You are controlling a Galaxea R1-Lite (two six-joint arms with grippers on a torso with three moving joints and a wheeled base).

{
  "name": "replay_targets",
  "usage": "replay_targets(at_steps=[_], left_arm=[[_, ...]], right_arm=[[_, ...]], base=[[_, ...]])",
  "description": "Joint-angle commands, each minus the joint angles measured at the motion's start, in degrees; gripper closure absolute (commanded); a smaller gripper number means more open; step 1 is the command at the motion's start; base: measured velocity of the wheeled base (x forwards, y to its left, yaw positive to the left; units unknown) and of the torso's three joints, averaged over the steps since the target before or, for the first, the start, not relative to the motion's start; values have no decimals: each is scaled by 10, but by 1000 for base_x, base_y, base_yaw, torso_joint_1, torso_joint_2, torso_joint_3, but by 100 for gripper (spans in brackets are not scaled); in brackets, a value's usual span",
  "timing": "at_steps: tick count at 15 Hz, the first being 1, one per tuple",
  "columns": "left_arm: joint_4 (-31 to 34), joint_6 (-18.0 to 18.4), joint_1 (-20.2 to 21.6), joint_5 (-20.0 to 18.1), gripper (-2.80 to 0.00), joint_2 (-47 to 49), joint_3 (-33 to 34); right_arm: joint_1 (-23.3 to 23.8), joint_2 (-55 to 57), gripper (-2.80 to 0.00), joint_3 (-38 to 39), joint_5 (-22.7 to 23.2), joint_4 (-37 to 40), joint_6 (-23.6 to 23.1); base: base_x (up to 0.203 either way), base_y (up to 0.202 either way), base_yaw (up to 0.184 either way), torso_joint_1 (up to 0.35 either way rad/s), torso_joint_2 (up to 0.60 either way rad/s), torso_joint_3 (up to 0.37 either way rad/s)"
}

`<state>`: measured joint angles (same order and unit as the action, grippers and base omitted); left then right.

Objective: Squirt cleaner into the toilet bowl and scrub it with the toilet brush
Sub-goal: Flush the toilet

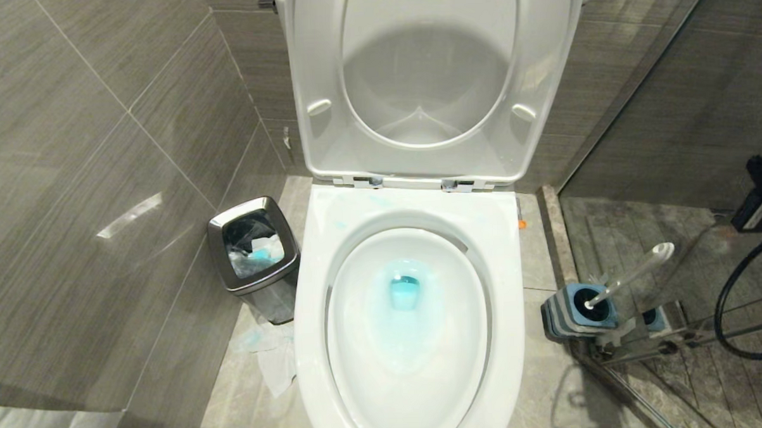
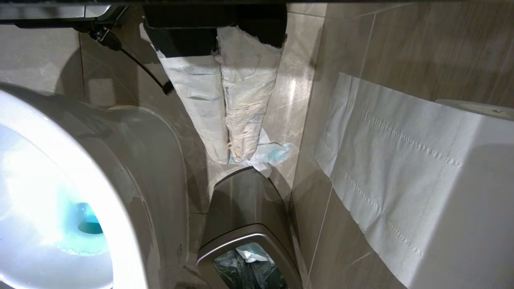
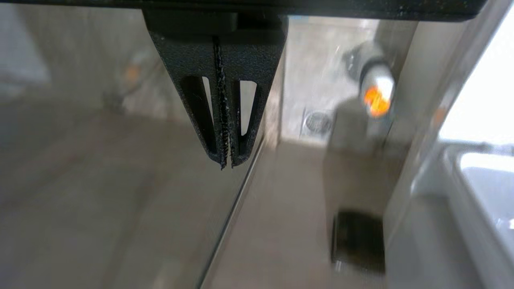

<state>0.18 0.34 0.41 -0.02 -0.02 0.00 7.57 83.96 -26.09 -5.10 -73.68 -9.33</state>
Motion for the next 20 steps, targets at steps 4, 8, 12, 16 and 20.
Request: replay_targets(at_steps=[4,8,12,16,20], left_arm=[[0,0,0,0,0,0,1],[0,0,0,0,0,0,1],[0,0,0,0,0,0,1],[0,0,0,0,0,0,1],[0,0,0,0,0,0,1]], right_arm=[[-2,-68,0,-52,1,91,-7],[-2,-154,0,-137,1,308,20],[-2,-206,0,-217,0,440,44],[-2,-254,0,-243,1,524,45],[-22,-309,0,-273,-1,596,45]], base=[[0,0,0,0,0,0],[0,0,0,0,0,0],[0,0,0,0,0,0],[0,0,0,0,0,0],[0,0,0,0,0,0]])
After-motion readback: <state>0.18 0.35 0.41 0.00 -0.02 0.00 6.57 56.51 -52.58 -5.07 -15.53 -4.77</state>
